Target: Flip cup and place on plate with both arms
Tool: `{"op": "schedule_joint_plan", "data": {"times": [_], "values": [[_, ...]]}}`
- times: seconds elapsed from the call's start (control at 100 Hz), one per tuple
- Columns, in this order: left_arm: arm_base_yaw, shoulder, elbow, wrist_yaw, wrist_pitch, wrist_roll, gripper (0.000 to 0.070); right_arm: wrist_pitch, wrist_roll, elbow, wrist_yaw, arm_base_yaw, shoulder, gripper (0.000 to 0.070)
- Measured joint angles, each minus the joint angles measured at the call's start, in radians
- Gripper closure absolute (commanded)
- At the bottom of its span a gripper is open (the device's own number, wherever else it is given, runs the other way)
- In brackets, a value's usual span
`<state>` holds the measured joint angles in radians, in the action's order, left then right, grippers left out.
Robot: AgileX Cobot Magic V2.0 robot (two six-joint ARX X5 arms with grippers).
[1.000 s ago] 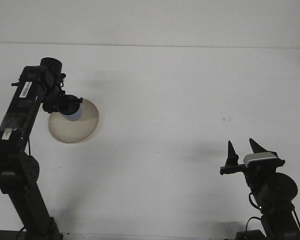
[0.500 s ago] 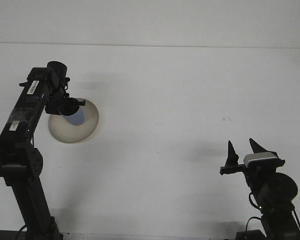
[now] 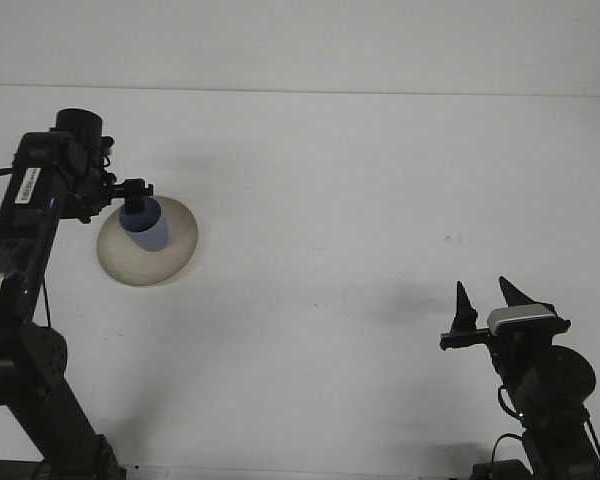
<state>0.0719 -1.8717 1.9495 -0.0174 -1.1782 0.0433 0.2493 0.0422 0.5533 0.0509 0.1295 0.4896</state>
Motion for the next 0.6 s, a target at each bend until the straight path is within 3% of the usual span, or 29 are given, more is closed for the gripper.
{"op": "schedule_joint_plan", "data": {"times": [0.12,0.35,0.6], "values": [[0.006,0.087,0.005,0.04,-0.013,0.0,0.0237,0.0,0.0,0.0,0.0,0.0,0.0,0.0239],[0.01,0.262,-0.06,0.043,0.029,0.0,0.0237,0.0,0.0,0.0,0.0,0.0,0.0,0.0239],[0.008,0.55,-0.41,0.043,0.275,0.0,0.0237,0.0,0.0,0.0,0.0,0.0,0.0,0.0239]]}}
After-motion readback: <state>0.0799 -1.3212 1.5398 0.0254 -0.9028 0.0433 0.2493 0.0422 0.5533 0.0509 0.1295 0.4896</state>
